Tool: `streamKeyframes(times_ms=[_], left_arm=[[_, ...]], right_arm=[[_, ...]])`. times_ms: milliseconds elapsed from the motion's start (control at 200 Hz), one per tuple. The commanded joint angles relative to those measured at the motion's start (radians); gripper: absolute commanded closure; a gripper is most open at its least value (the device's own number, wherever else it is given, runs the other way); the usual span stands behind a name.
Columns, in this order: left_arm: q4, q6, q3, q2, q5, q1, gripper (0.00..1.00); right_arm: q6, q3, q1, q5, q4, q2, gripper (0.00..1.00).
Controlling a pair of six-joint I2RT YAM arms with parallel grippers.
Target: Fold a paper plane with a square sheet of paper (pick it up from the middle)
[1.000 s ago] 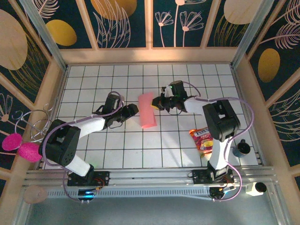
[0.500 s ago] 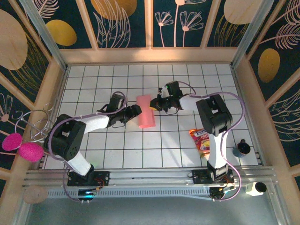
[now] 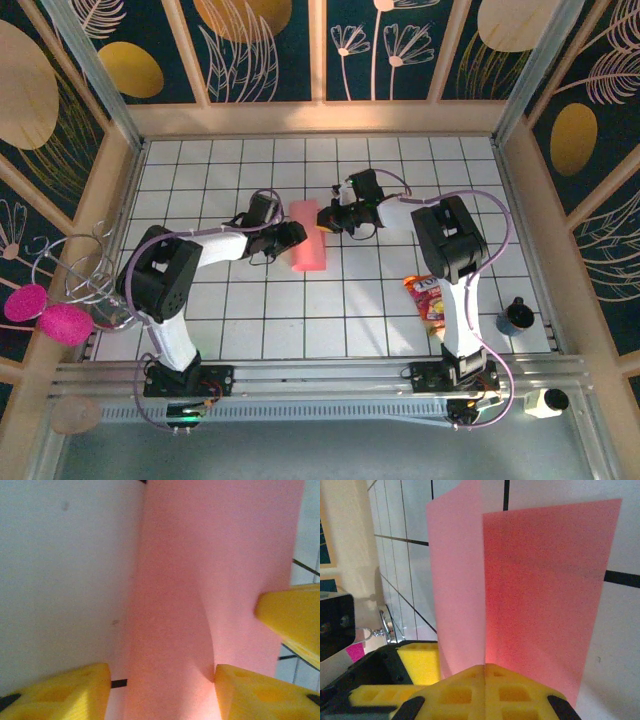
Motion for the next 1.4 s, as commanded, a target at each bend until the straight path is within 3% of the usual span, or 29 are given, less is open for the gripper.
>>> streamKeyframes(times_ms=[0,130,305,365,541,816,1041,1396], left_arm=[[-0.062,0.000,0.022,0.026,-0.044,-0.004,0.49],[-0.070,0.009,0.026,0.053,-0.052,-0.006,0.55],[-0.093,0.062,0.010,0.082,-0.071,-0.008,0.60],[-0.097,0.083,-0.008,0.086,-0.081,-0.008,0.60],[-0.113,0.130,-0.021,0.115,-0.075,-0.011,0.59],[-0.174,0.130,0.019,0.198,-0.129,-0.037,0.57],[-0.223,0.102,0.035,0.260,-0.163,-0.046,0.52],[-0.252,0.153,0.066,0.288,-0.171,-0.053,0.56]], right_arm=[[-0.026,0.016,0.008,-0.017,-0.032,0.021,1.00],[-0.026,0.001,0.006,0.004,-0.046,0.005,0.97],[0.030,-0.054,-0.017,0.090,-0.037,-0.100,0.68],[0.049,-0.092,-0.026,0.134,-0.010,-0.156,0.64],[0.080,-0.181,-0.046,0.263,0.038,-0.269,0.64],[0.115,-0.255,-0.051,0.391,0.071,-0.319,0.65],[0.129,-0.280,-0.056,0.417,0.087,-0.330,0.66],[0.138,-0.313,-0.057,0.389,0.127,-0.335,0.66]])
